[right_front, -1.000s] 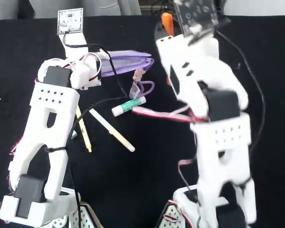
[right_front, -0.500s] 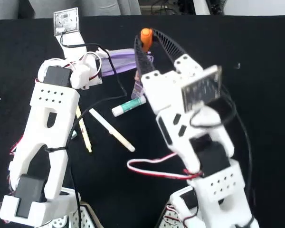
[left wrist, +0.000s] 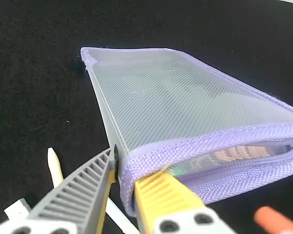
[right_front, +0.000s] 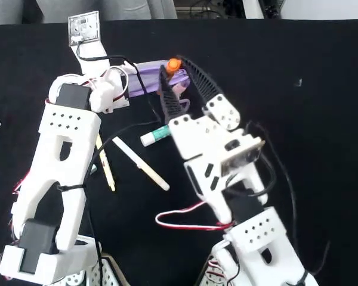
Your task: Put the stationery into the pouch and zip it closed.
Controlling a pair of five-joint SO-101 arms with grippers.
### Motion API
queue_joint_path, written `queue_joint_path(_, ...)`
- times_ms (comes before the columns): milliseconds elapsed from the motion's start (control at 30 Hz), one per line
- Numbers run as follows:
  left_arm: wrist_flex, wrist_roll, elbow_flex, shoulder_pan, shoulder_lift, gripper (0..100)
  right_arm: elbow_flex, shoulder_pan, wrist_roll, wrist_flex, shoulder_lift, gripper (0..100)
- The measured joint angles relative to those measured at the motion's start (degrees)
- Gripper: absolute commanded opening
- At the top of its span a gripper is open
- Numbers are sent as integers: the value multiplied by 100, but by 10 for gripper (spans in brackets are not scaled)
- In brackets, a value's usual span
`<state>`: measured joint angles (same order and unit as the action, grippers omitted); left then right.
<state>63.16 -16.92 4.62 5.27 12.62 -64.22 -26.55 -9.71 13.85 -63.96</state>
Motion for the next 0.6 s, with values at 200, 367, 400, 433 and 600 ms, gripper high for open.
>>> queue_joint_path(200, 0, 0, 0, 0, 0, 28, -369, -255, -9, 598, -53, 11)
queue_joint_path(367, 0, 0, 88, 0, 9, 28, -782, -404, -563, 1319, -53, 11)
queue_joint_path(400, 0, 0, 88, 0, 9, 28, -862, -475, -721, 1459, -53, 11)
queue_joint_path(433, 0, 0, 97, 0, 9, 28, -897, -510, -853, 1565, -44, 11)
queue_joint_path(600, 0, 0, 97, 0, 9, 28, -932, -642, -1055, 2040, 448, 11)
